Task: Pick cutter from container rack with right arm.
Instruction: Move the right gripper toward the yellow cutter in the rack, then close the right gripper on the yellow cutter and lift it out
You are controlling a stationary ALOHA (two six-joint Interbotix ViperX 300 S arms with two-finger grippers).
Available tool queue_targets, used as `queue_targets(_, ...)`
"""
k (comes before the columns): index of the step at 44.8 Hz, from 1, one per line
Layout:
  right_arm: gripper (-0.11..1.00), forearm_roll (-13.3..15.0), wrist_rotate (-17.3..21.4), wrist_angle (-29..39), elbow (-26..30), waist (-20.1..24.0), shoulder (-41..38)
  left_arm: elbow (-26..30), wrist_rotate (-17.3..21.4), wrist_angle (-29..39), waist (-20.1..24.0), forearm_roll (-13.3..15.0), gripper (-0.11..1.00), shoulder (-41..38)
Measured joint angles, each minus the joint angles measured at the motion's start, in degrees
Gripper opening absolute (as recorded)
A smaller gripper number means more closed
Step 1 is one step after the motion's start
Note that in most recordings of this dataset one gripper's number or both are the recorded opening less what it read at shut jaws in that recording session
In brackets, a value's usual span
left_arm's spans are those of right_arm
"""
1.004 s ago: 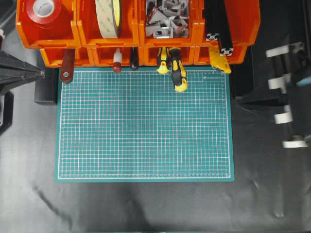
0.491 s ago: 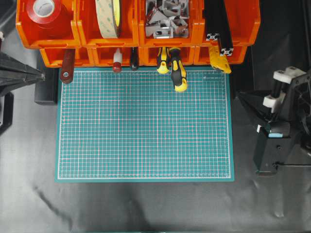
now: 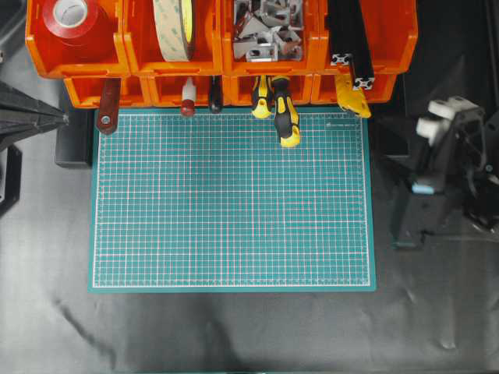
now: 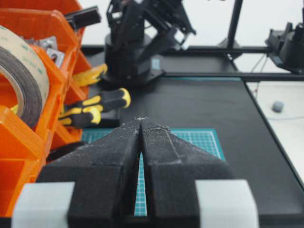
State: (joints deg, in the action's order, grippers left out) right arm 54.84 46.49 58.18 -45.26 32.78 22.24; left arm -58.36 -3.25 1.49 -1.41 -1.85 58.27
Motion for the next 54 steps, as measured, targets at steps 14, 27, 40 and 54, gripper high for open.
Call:
queue_targets(14,0.77,6.3,0.1,-2.2,-1.0,-5.7,-2.9,0.0,0.0,-0.1,-0.1,0.0,0.01,0.2)
queue_targets(27,0.77,7.0,0.1,-5.9,-2.6,-10.5,-4.3,0.0,-0.1,0.0,0.0,0.0,0.01,0.5)
queue_targets(40,0.76,7.1,0.3,-7.3,-2.9,-12.6,-5.0,0.0,-0.1,0.0,-0.2,-0.1,0.01,1.3)
queue_targets(54,0.68,7.1,0.3,-7.4,-2.9,-12.9,-5.0,-0.1,-0.1,0.0,-0.3,-0.1,0.01,3.4)
